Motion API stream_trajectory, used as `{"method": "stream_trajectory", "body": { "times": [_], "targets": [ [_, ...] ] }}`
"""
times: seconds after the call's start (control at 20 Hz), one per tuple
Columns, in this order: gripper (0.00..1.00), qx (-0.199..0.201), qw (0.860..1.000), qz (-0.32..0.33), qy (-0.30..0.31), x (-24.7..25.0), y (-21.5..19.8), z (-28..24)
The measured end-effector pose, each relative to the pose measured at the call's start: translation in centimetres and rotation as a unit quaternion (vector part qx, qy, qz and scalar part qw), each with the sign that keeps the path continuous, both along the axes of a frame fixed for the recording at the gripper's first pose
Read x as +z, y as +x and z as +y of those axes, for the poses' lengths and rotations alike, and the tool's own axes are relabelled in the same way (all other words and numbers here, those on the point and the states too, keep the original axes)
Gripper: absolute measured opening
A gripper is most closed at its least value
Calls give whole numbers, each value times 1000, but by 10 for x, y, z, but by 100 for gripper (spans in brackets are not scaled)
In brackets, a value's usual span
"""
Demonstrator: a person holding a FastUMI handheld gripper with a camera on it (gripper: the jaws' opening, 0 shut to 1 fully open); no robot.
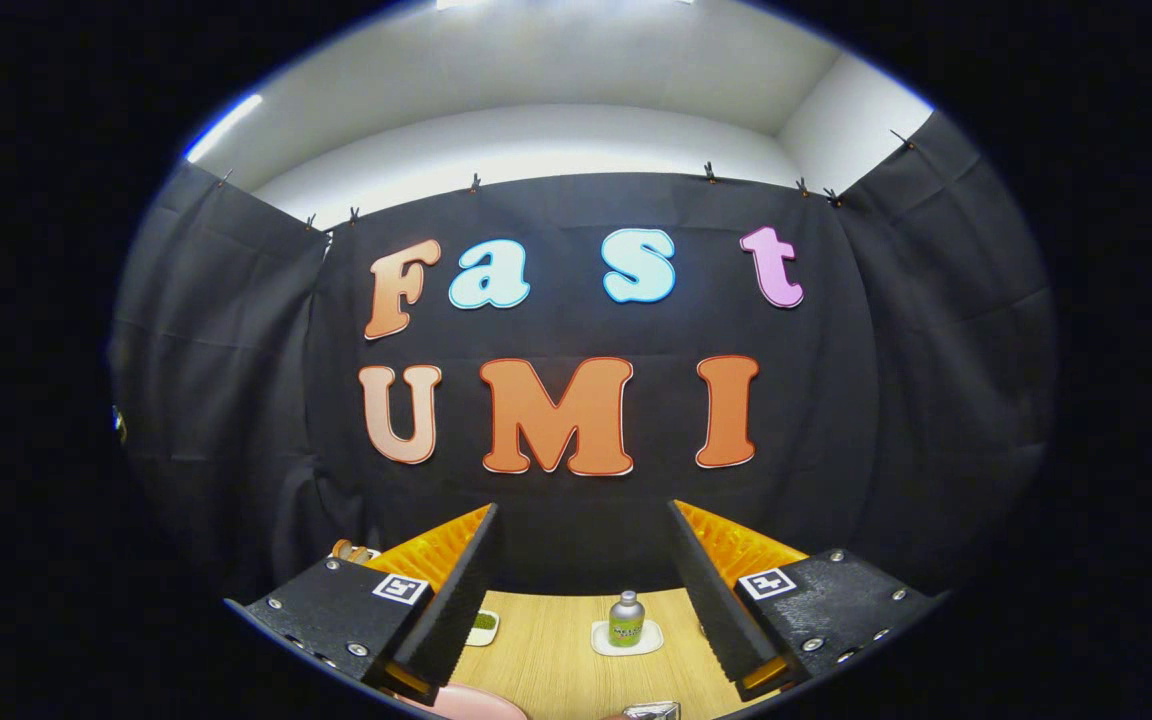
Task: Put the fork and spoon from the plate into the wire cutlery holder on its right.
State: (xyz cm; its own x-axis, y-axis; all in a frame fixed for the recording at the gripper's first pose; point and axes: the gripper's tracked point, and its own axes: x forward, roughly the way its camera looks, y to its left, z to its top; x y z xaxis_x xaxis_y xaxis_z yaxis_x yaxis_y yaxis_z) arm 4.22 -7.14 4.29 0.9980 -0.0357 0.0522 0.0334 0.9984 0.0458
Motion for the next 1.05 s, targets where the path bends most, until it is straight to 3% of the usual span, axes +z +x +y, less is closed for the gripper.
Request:
{"method": "stream_trajectory", "body": {
  "times": [1.05],
  "targets": [
    [97, 22, 999, 23, 2, -14, 4, 15]
  ]
}}
